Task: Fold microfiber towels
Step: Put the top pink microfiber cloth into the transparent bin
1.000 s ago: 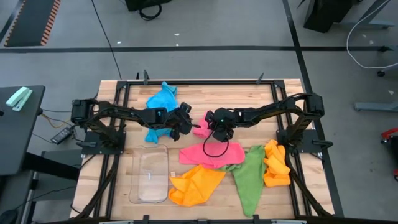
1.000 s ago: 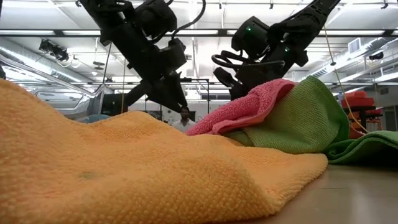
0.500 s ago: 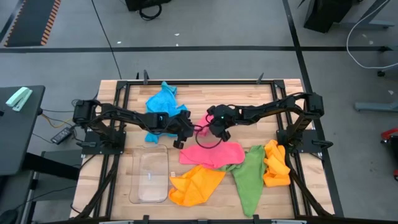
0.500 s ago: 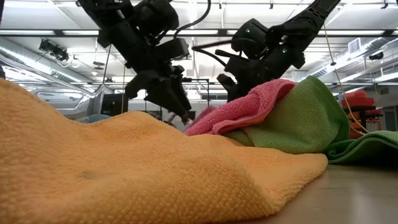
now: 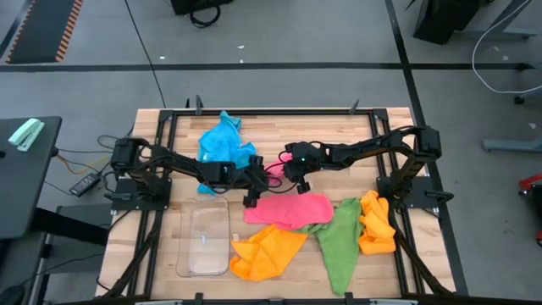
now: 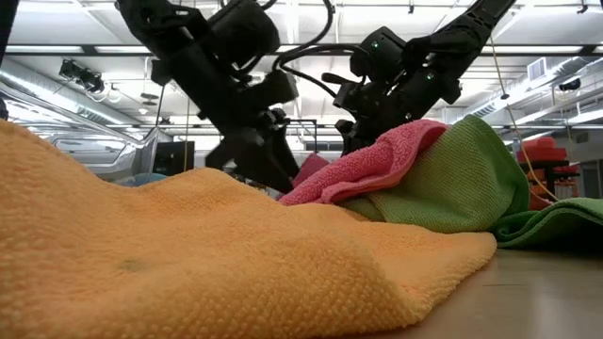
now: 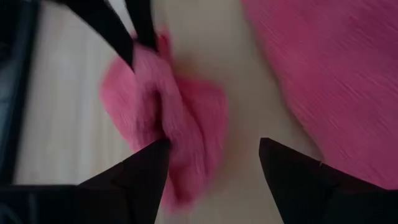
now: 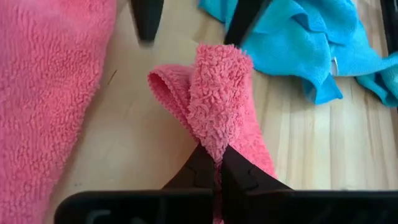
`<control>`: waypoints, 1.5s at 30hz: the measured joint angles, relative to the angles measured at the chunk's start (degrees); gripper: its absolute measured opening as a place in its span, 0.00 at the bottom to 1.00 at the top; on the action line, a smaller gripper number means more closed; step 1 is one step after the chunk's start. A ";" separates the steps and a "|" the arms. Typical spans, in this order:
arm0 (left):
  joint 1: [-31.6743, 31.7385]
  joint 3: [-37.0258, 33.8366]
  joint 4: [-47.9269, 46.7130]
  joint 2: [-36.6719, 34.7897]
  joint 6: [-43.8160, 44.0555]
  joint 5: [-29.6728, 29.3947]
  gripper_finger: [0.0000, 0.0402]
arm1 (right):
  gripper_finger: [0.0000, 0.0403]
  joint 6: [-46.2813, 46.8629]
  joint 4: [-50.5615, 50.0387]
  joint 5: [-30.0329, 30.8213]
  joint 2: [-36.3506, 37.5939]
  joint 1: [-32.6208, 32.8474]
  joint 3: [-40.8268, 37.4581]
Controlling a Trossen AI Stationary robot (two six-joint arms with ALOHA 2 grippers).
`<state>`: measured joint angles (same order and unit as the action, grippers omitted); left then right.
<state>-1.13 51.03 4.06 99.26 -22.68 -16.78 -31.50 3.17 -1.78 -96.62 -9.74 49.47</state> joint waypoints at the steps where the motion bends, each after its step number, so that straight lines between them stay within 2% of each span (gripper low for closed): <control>1: -0.12 0.00 0.30 0.44 0.06 -1.49 0.64 | 0.01 0.93 0.04 0.00 0.00 0.00 -0.02; 4: -0.42 0.03 2.05 1.08 1.54 -5.56 0.64 | 0.01 2.01 0.06 0.04 0.00 0.00 0.01; 14: -0.30 -0.02 2.12 1.25 8.09 -7.57 0.67 | 0.01 4.74 -0.17 0.24 0.00 0.00 0.01; 16: -0.50 -0.02 1.93 1.36 8.77 -7.86 0.66 | 0.01 4.97 -0.17 0.24 0.00 0.00 0.01; 20: -1.85 -0.02 -1.45 1.40 9.06 -13.13 0.63 | 0.01 5.20 -0.19 0.24 0.00 0.00 0.01; 23: -3.21 -1.12 -1.38 1.36 9.61 -14.08 0.59 | 0.01 5.48 -0.19 0.24 0.00 0.00 0.01; 25: -4.01 -3.38 1.36 1.21 8.29 -14.12 0.56 | 0.01 5.64 -0.25 0.22 0.00 0.00 0.01; 30: -4.51 -10.50 15.41 0.51 3.13 -14.11 0.46 | 0.01 6.81 -0.26 0.22 0.00 0.00 0.01; 34: -3.19 -14.47 24.36 -0.75 2.64 -14.13 0.43 | 0.01 6.89 -0.25 0.22 0.00 0.00 0.01; 38: -1.51 -15.25 25.78 -1.22 4.38 -14.06 0.50 | 0.01 6.92 -0.23 0.22 0.00 0.00 0.01; 41: -0.77 -15.26 25.56 -1.11 5.14 -12.61 0.62 | 0.01 6.92 -0.23 0.22 0.00 0.00 0.01; 45: -0.19 -15.24 26.13 -1.11 5.55 -7.09 0.78 | 0.01 7.06 -0.19 0.22 0.00 0.00 0.01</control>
<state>-1.32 35.79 30.20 98.15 -17.13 -23.86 -24.44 2.98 -1.56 -96.62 -9.74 49.47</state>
